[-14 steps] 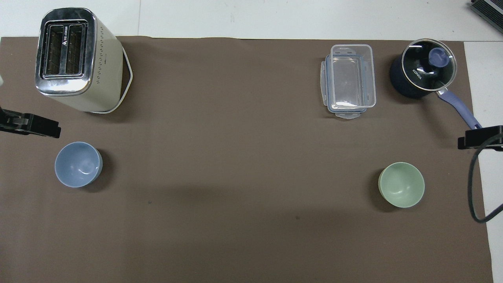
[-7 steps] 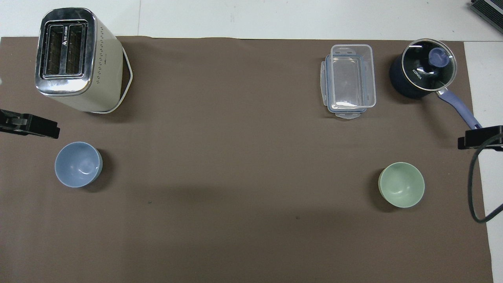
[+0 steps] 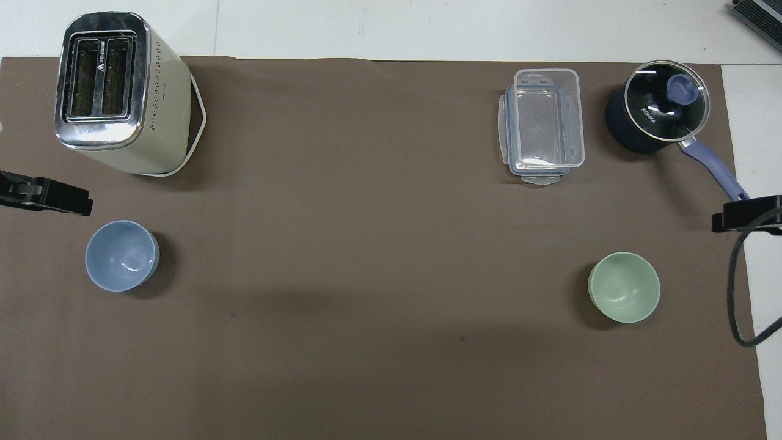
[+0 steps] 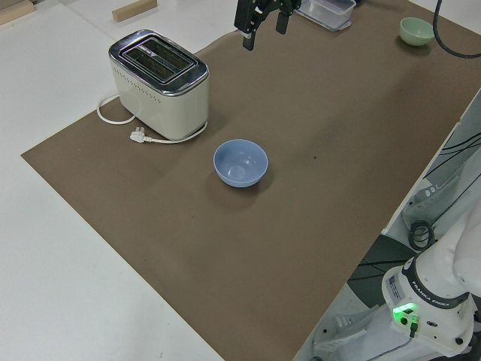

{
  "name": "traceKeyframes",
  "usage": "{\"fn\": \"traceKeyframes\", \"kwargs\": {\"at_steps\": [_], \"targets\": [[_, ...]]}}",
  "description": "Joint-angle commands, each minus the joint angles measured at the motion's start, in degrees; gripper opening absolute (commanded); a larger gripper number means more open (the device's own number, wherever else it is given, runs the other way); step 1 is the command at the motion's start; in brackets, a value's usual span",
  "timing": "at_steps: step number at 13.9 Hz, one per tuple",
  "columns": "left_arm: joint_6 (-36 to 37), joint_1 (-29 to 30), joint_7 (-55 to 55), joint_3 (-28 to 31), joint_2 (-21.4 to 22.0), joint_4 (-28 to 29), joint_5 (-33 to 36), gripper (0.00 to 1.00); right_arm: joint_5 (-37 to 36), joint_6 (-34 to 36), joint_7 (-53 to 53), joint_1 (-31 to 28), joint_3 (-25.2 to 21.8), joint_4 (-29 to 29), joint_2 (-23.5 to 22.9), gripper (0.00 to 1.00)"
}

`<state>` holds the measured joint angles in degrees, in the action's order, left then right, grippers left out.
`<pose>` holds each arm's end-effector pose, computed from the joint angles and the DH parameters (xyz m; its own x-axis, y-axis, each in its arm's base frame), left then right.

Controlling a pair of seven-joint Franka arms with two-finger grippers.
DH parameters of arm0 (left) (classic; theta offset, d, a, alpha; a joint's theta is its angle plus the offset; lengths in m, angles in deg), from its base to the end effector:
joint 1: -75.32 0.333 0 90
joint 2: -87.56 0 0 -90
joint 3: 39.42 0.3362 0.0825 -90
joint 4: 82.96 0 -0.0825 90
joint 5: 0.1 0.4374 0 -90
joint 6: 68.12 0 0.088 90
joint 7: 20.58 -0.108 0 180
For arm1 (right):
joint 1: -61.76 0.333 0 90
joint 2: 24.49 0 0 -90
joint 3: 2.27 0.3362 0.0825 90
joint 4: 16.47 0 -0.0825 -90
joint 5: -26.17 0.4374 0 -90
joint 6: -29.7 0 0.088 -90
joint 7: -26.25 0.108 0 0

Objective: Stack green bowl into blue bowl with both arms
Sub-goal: 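Move the left gripper down onto the rim of the blue bowl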

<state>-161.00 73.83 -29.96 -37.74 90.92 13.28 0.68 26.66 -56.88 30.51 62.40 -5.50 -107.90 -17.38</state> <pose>0.5916 0.0038 0.6259 0.9870 -0.1604 -0.0020 -0.1604 -0.9870 -0.0117 0.5590 -0.0266 0.6977 0.9922 -0.1186 0.0380 -0.1179 -0.9929 -0.0184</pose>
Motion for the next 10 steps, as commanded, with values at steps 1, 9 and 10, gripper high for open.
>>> {"fn": "traceKeyframes", "kwargs": {"at_steps": [1, 9, 10], "targets": [[-7.1, 4.5, -6.8, -0.2, 3.7, 10.0, -1.4, 1.0, 0.3, 1.0, -1.2, -0.4, 0.2, -0.2, 0.5, 1.0], [-23.6, 12.5, -15.9, -0.2, 3.7, 23.5, -3.2, 1.0, 0.3, 1.0, -1.1, -0.4, 0.2, -0.2, 0.5, 1.0], [-25.6, 13.4, -16.1, -0.2, 3.4, 24.9, -4.5, 1.0, 0.3, 1.0, -1.1, -0.4, 0.2, -0.2, 0.5, 1.0]]}}
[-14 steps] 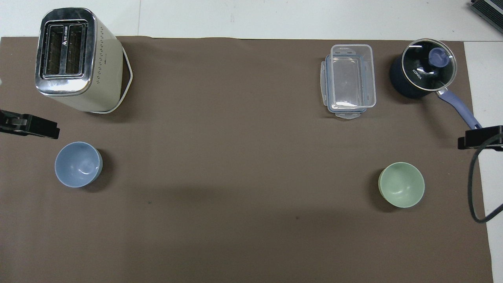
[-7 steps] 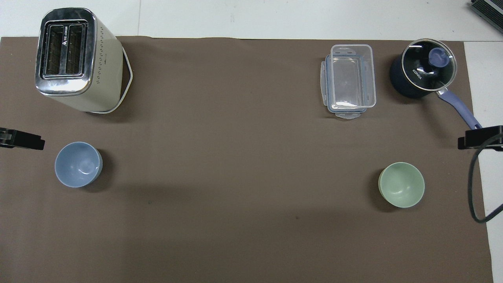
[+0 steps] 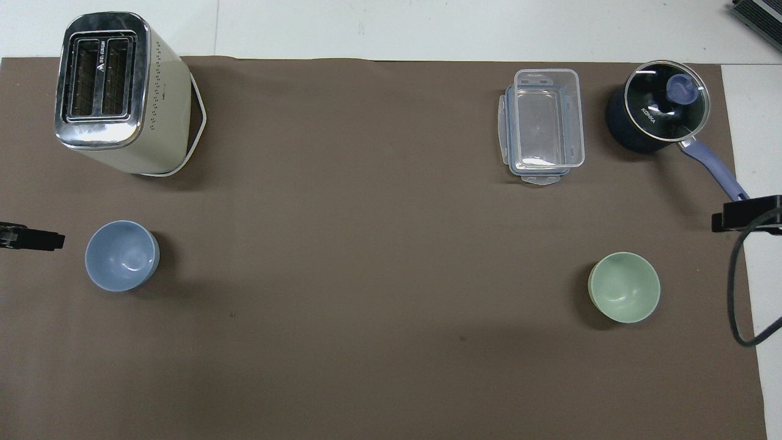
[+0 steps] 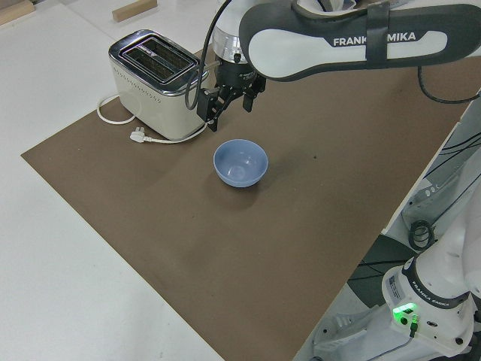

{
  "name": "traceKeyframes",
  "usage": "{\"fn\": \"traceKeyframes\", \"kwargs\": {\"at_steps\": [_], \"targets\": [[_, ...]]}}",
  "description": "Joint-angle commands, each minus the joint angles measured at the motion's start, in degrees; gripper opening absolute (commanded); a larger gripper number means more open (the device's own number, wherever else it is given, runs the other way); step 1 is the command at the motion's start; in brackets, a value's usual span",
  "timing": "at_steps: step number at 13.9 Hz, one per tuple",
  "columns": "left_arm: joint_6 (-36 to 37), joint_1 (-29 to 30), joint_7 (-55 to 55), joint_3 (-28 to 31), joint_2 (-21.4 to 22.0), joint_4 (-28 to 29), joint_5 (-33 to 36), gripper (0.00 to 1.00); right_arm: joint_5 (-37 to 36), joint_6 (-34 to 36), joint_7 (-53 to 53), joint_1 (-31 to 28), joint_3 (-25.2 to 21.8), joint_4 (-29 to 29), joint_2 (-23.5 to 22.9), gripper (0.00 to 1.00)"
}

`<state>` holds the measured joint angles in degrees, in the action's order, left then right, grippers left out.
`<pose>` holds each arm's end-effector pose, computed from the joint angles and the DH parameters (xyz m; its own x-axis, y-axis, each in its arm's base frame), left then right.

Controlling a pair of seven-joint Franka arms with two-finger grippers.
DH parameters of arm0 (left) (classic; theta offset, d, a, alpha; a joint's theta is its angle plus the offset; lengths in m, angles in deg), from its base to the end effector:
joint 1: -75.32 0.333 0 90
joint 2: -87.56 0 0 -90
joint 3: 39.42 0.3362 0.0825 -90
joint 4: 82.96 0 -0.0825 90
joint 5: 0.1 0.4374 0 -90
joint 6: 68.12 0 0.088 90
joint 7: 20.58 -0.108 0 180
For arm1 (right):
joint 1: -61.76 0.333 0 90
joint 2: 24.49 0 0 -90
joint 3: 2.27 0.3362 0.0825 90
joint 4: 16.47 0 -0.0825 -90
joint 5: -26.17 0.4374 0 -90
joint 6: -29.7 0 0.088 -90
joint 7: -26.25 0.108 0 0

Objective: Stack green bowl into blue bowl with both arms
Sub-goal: 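Move the left gripper down onto the rim of the blue bowl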

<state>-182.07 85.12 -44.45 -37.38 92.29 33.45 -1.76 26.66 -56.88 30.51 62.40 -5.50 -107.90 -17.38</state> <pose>0.5715 0.1183 0.4855 0.9792 -0.1970 0.0481 -0.1977 -0.9802 0.0114 0.5590 -0.0266 0.6977 0.9922 -0.1186 0.0380 -0.1179 -0.9929 -0.0184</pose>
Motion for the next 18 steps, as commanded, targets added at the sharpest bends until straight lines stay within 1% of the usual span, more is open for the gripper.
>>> {"fn": "traceKeyframes", "kwargs": {"at_steps": [1, 3, 6, 9, 11, 14, 16, 17, 18], "targets": [[-6.8, 2.8, -2.1, -0.5, 1.8, 6.3, -3.5, 1.0, 0.3, 1.0, -1.2, -0.4, 0.2, -0.2, 0.5, 1.0], [-11.3, 2.9, -2.8, -0.5, 1.7, 10.0, -4.6, 1.0, 0.3, 1.0, -1.2, -0.4, 0.2, -0.2, 0.5, 1.0], [-16.7, 2.9, -2.8, -0.5, -1.6, 11.5, -6.2, 1.0, 0.3, 1.0, -1.2, -0.4, 0.2, -0.2, 0.5, 1.0], [-18.6, 2.9, -2.8, -0.5, -4.0, 11.6, -6.7, 1.0, 0.3, 1.0, -1.2, -0.4, 0.2, -0.2, 0.5, 1.0], [-19.4, 2.8, -2.8, -0.5, -4.4, 12.8, -6.9, 1.0, 0.3, 1.0, -1.1, -0.4, 0.2, -0.2, 0.5, 1.0], [-23.7, 2.1, -2.8, -0.5, -4.8, 16.0, -8.6, 1.0, 0.3, 1.0, -1.1, -0.4, 0.2, -0.2, 0.5, 1.0], [-24.2, 1.8, -2.7, -0.5, -5.8, 16.6, -8.7, 1.0, 0.3, 1.0, -1.2, -0.4, 0.2, -0.2, 0.5, 1.0], [-24.1, 2.1, -2.7, -0.5, -5.8, 16.6, -8.7, 0.97, 0.3, 1.0, -1.1, -0.4, 0.2, -0.2, 0.5, 1.0], [-24.1, 2.3, -2.7, -0.5, -5.9, 16.5, -8.7, 0.89, 0.3, 0.9, -1.2, -0.4, 0.2, -0.2, 0.5, 1.0]]}}
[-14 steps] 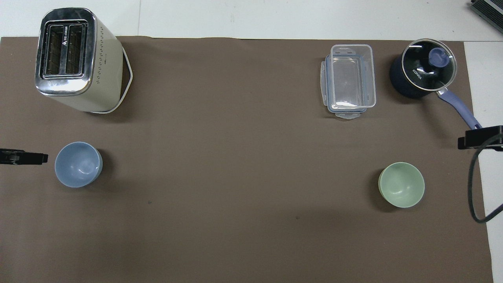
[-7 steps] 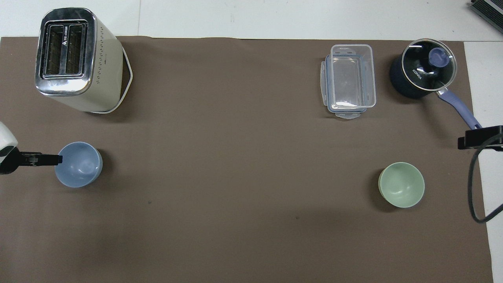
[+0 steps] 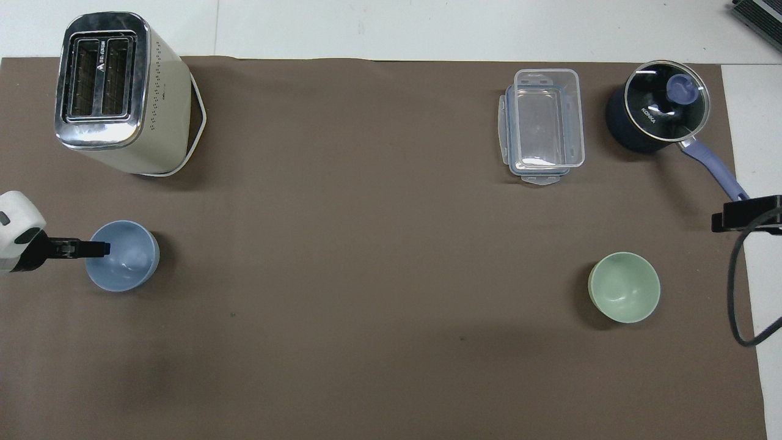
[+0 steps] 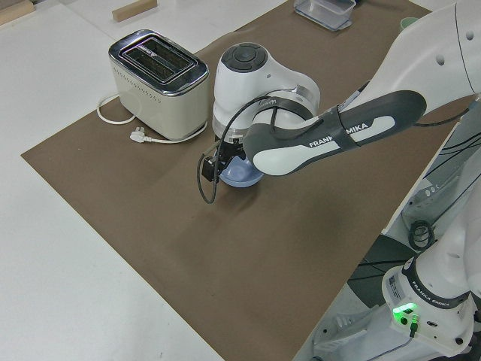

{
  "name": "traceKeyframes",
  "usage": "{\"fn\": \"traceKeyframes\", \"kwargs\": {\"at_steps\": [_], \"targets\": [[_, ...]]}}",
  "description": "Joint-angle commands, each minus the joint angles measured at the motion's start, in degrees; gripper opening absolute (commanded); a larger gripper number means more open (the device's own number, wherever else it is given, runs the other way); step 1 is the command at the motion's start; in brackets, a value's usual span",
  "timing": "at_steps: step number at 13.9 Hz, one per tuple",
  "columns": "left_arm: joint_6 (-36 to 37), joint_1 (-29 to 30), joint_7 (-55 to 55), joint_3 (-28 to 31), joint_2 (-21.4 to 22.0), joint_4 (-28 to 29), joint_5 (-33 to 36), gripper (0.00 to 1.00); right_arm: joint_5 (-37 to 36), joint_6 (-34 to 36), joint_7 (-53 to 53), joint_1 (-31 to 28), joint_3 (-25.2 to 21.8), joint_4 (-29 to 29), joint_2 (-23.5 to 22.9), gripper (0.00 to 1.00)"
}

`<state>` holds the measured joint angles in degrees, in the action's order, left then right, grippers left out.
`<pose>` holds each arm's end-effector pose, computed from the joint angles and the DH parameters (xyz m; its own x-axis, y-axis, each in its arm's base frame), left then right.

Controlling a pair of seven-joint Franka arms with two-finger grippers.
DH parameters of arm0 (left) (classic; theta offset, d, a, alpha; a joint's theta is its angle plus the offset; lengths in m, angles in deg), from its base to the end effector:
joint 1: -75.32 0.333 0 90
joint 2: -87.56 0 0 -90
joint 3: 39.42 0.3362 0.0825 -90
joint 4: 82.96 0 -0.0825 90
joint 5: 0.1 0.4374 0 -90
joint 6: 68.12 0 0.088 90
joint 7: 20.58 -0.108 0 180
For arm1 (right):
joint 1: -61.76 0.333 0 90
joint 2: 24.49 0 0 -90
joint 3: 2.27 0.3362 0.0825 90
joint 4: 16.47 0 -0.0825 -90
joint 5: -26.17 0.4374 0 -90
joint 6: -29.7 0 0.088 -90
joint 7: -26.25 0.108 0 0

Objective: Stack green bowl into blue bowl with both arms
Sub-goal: 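Grip the blue bowl rim and slide it toward the table center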

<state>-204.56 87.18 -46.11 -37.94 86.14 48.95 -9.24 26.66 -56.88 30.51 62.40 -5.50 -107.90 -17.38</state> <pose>0.5447 0.1274 0.3240 0.9911 -0.0956 0.0925 -0.1034 -0.9912 0.0832 0.5590 -0.0266 0.6977 0.9922 -0.1186 0.0380 -0.1179 -0.9929 -0.0184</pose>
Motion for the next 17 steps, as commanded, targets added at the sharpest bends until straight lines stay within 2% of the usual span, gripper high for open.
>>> {"fn": "traceKeyframes", "kwargs": {"at_steps": [1, 6, 8, 11, 13, 14, 17], "targets": [[-1.7, 0.2, -1.0, 0.0, 0.1, 0.8, -1.2, 0.85, 0.3, 1.0, -1.2, -0.4, 0.2, -0.2, 0.5, 1.0], [-2.2, -0.1, -1.0, 0.0, -1.7, -0.2, -1.2, 0.76, 0.3, 1.0, -1.2, -0.4, 0.2, -0.2, 0.5, 1.0], [-3.0, -0.3, -0.7, 0.0, -2.4, -0.2, -1.1, 0.69, 0.3, 1.0, -1.2, -0.4, 0.2, -0.2, 0.5, 1.0], [-2.3, -0.1, -0.8, 0.0, -2.3, -0.2, -1.1, 0.28, 0.3, 0.9, -1.1, -0.4, 0.2, -0.2, 0.5, 1.0], [-1.9, 0.2, -1.0, 0.0, -2.2, -0.2, -1.1, 0.06, 0.3, 1.0, -1.2, -0.4, 0.2, -0.2, 0.5, 1.0], [-1.9, 0.4, -1.1, 0.0, -2.2, -0.2, -1.1, 0.0, 0.3, 1.0, -1.2, -0.4, 0.2, -0.2, 0.5, 1.0], [-0.4, 0.3, -0.5, 0.0, -1.6, -0.6, -1.2, 0.0, 0.3, 0.9, -1.2, -0.4, 0.2, -0.2, 0.5, 1.0]]}}
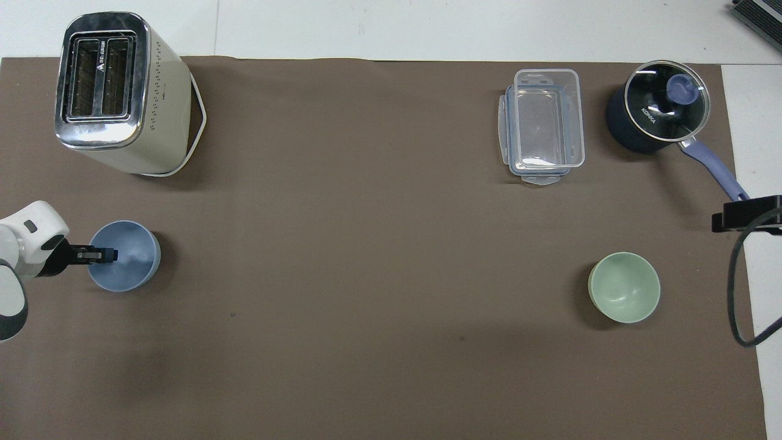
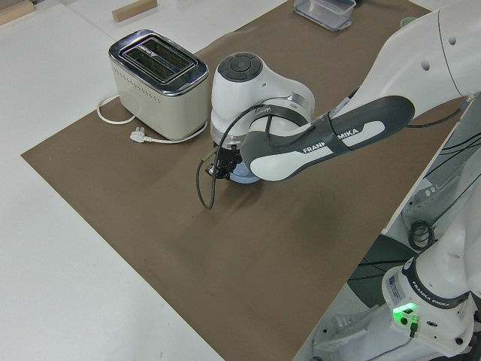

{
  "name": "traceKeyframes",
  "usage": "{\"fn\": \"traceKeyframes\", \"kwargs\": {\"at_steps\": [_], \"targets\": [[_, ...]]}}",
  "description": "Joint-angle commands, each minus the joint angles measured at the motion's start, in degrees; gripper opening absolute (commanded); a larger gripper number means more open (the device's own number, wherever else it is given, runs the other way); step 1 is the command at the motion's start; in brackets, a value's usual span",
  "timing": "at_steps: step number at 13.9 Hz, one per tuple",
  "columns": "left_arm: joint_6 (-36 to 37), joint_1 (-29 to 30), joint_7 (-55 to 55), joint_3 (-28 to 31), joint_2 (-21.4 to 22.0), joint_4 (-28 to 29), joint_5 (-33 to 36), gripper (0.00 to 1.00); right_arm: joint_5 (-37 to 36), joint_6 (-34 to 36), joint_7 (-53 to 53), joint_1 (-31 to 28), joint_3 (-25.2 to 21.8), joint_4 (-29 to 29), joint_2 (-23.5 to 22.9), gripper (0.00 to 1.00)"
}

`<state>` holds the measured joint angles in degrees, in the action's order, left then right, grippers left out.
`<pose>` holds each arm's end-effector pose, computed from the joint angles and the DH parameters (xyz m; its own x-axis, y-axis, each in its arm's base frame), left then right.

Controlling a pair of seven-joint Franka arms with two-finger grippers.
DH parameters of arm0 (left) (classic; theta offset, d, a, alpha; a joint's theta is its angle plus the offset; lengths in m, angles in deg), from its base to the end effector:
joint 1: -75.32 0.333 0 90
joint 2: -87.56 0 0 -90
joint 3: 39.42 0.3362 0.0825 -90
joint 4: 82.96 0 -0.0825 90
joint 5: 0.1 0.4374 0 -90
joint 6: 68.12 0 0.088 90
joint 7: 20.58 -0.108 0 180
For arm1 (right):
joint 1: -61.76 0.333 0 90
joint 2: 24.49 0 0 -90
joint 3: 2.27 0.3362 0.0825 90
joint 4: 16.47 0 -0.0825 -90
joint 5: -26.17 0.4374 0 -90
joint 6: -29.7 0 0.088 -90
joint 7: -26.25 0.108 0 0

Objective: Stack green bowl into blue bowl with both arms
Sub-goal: 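Grip the blue bowl rim and slide it toward the table center, then release the blue bowl with the left gripper while the right gripper reaches the green bowl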

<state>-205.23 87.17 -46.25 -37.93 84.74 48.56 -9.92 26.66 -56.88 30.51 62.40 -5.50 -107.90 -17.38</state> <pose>0.5478 0.1283 0.3145 0.9921 -0.0878 0.0891 -0.0959 -0.9912 0.0911 0.5590 -0.0266 0.6977 0.9922 -0.1186 0.0380 -0.1179 -0.9929 -0.0184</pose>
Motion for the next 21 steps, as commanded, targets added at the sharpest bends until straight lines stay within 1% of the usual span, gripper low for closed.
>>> {"fn": "traceKeyframes", "kwargs": {"at_steps": [1, 4, 6, 7, 9, 12, 16, 19, 21], "targets": [[1.7, -0.1, -0.3, 0.0, 1.0, -0.8, -0.5, 0.0, 0.3, 1.0, -1.1, -0.4, 0.2, -0.2, 0.5, 1.0], [6.3, -0.5, -0.3, -0.9, 4.1, -2.1, -0.5, 0.0, 0.3, 0.9, -1.2, -0.4, 0.2, -0.2, 0.5, 1.0], [7.6, -4.3, 0.4, -0.8, 6.3, -2.1, -0.5, 0.0, 0.3, 1.0, -1.2, -0.4, 0.2, -0.2, 0.5, 1.0], [7.8, -5.9, 2.7, -0.8, 6.9, -2.1, -0.5, 0.0, 0.3, 1.0, -1.1, -0.4, 0.2, -0.2, 0.5, 1.0], [8.9, -10.9, 8.6, -0.9, 7.1, -2.1, -0.4, 0.0, 0.3, 1.0, -1.1, -0.4, 0.2, -0.2, 0.5, 1.0], [8.8, -21.0, 20.6, -0.9, 7.1, -2.1, -0.4, 0.0, 0.3, 1.0, -1.1, -0.4, 0.2, -0.2, 0.5, 1.0], [7.5, -35.8, 37.0, -0.9, 5.8, -2.0, -0.4, 0.0, 0.3, 1.0, -1.1, -0.4, 0.2, -0.2, 0.5, 1.0], [5.3, -42.9, 44.4, -1.0, 4.1, -1.6, -0.4, 0.0, 0.3, 1.0, -1.1, -0.4, 0.2, -0.2, 0.5, 1.0], [-0.2, -46.6, 49.5, -1.0, 0.7, -1.5, -0.4, 0.0, 0.3, 1.1, -1.2, -0.4, 0.2, -0.2, 0.6, 1.0]]}}
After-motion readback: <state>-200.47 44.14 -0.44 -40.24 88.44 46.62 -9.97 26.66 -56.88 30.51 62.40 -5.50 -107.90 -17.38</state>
